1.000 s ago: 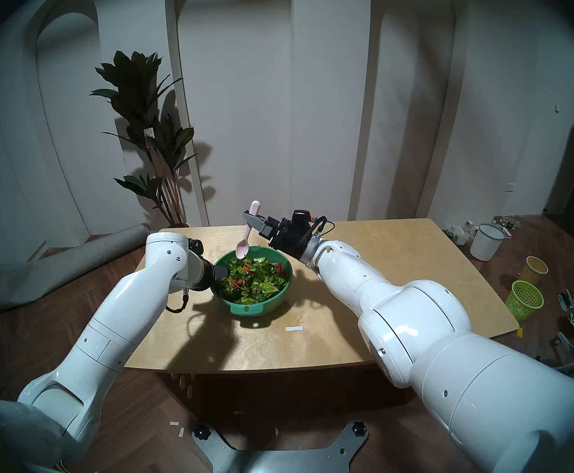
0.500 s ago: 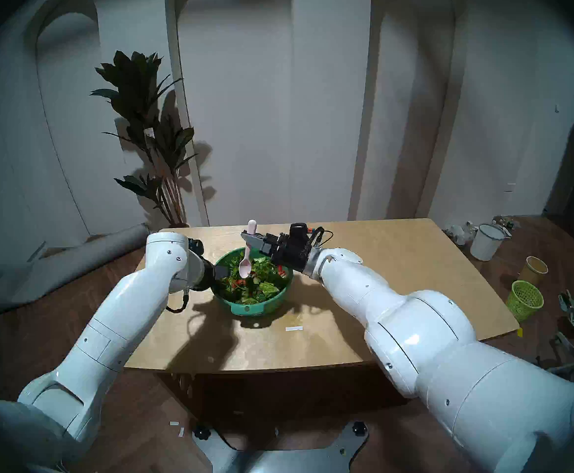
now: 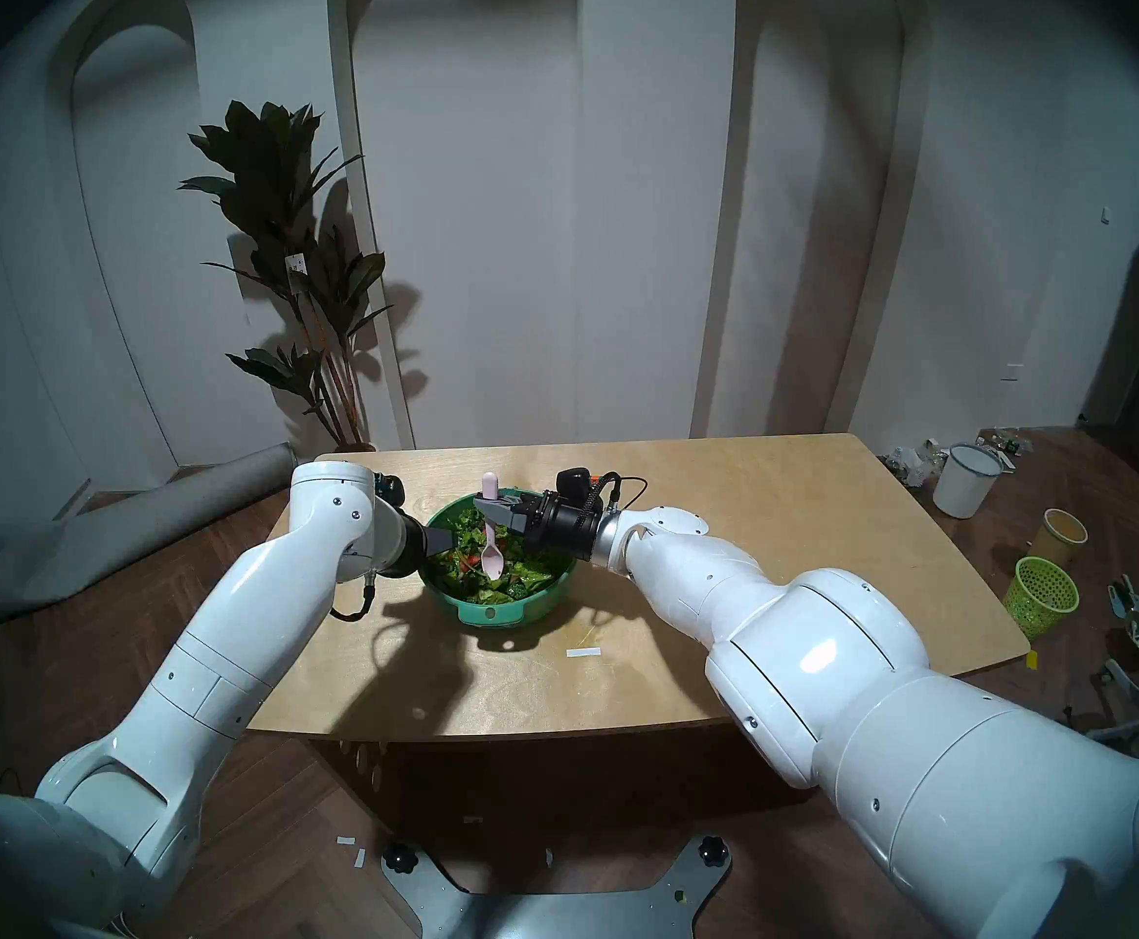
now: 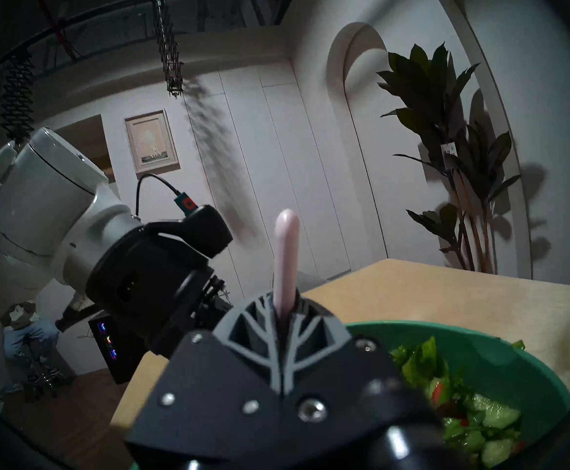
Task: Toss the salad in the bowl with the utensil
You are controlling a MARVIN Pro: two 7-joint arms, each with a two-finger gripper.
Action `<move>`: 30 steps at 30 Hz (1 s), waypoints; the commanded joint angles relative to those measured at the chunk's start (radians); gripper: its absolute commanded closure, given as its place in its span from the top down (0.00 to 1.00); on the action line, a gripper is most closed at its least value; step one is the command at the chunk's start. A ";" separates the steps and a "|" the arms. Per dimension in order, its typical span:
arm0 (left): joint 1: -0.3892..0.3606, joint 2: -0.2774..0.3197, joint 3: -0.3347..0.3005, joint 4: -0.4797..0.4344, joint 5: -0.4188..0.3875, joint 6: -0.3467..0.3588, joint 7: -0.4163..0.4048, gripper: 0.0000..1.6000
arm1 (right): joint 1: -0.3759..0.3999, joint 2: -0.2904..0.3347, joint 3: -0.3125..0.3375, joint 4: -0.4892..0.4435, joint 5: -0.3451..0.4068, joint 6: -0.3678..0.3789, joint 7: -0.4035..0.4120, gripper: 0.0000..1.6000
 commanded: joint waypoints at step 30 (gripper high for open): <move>-0.015 0.011 0.007 -0.010 0.025 -0.002 0.039 0.00 | 0.156 0.039 -0.044 0.022 -0.101 -0.043 -0.208 0.00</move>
